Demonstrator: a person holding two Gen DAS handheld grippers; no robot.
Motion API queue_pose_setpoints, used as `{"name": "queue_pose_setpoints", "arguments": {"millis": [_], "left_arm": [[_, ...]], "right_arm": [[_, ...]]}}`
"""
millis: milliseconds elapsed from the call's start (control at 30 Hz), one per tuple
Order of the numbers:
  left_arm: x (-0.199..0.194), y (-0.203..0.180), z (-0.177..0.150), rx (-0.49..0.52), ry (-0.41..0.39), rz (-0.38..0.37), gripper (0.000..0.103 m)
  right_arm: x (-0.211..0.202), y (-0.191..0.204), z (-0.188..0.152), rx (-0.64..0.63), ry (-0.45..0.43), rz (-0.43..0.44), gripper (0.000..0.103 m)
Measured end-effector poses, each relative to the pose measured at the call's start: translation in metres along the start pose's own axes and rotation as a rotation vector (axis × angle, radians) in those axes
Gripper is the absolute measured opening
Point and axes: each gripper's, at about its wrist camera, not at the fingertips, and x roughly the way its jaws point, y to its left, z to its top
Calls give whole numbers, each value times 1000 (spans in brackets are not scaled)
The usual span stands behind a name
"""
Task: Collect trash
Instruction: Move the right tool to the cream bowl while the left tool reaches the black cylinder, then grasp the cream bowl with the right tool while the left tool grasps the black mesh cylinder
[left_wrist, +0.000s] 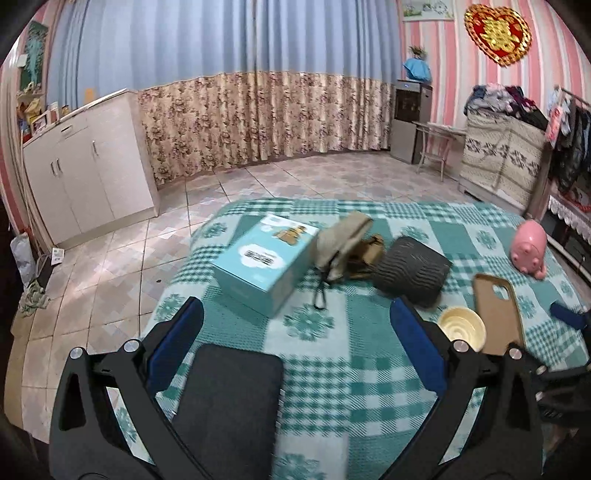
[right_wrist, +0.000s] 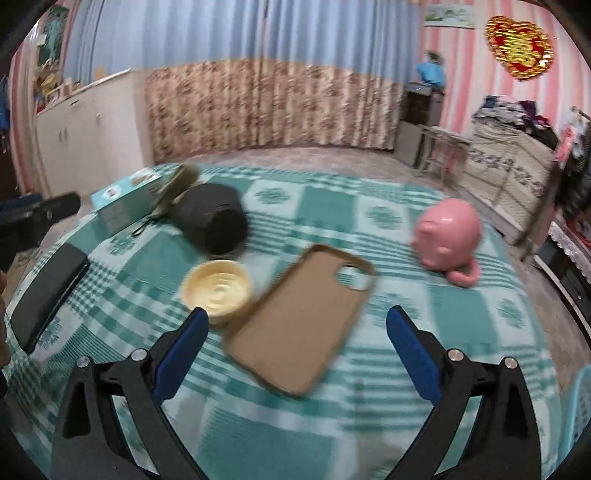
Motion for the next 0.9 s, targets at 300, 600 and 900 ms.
{"name": "queue_pose_setpoints", "arguments": {"millis": [300, 600, 900], "left_arm": [[18, 25, 6, -59, 52, 26, 97], [22, 10, 13, -50, 63, 35, 98], [30, -39, 20, -85, 115, -20, 98]], "right_arm": [[36, 31, 12, -63, 87, 51, 93], [44, 32, 10, -62, 110, 140, 61], [-3, -40, -1, 48, 19, 83, 61]]}}
